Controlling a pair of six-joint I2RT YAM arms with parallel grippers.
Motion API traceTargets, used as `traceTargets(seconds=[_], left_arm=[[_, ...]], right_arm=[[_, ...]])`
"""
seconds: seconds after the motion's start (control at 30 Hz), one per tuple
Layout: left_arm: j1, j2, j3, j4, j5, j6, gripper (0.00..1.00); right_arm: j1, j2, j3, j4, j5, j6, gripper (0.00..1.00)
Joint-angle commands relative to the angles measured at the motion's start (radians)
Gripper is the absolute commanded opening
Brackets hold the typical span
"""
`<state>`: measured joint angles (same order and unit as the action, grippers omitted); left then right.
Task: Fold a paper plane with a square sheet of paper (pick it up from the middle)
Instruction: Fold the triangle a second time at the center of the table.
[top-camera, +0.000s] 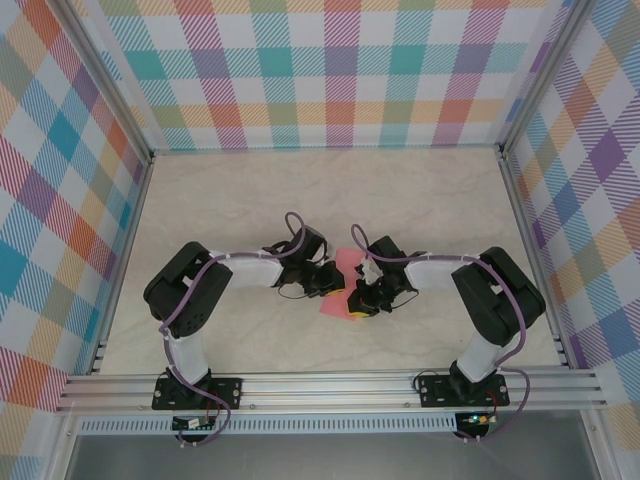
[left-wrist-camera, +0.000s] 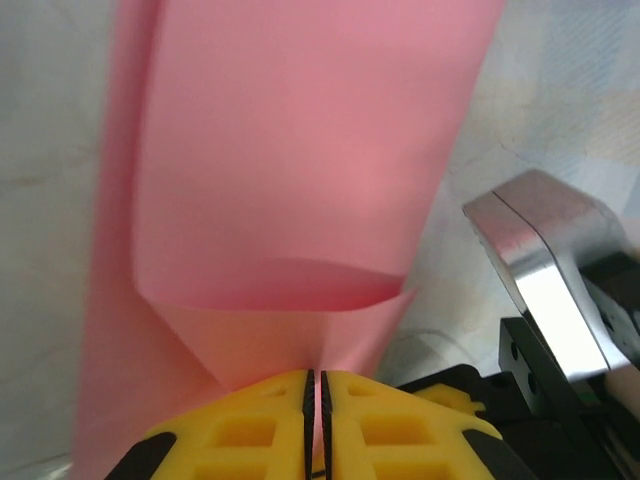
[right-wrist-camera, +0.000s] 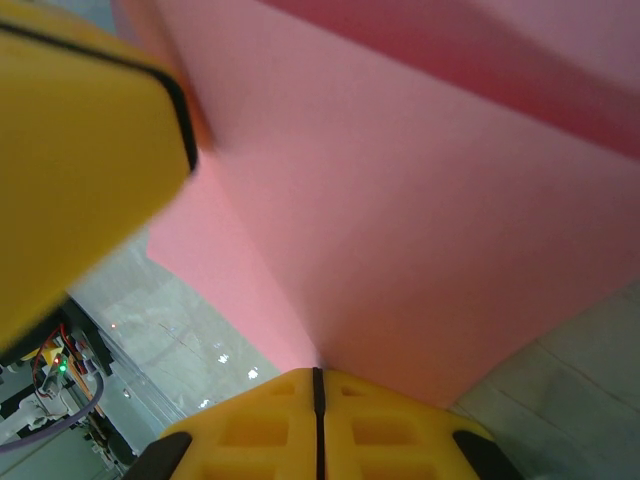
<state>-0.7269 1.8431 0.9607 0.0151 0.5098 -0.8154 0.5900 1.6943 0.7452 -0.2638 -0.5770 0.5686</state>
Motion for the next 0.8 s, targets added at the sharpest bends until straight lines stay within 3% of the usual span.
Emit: traceTargets(seconds=[0.0, 0.27, 0.5, 0.77], left_arm=[[-0.034, 0.002, -0.011, 0.041, 0.023, -0.013, 0.13], [-0.047, 0.023, -0.023, 0.023, 0.01, -0.005, 0.12], [-0.046, 0.053, -0.023, -0.037, -0.122, 0.0, 0.06], [-0.035, 0.047, -0.039, -0.016, -0.171, -0.017, 0.04]], right_arm=[[0.01, 0.036, -0.036, -0.028, 0.068, 0.01, 0.07], [0.01, 0.032, -0.038, -0.028, 0.068, 0.013, 0.07], [0.01, 0.04, -0.043, -0.029, 0.074, 0.011, 0.06], [0.011, 0.048, -0.042, -0.063, 0.103, -0.003, 0.04]])
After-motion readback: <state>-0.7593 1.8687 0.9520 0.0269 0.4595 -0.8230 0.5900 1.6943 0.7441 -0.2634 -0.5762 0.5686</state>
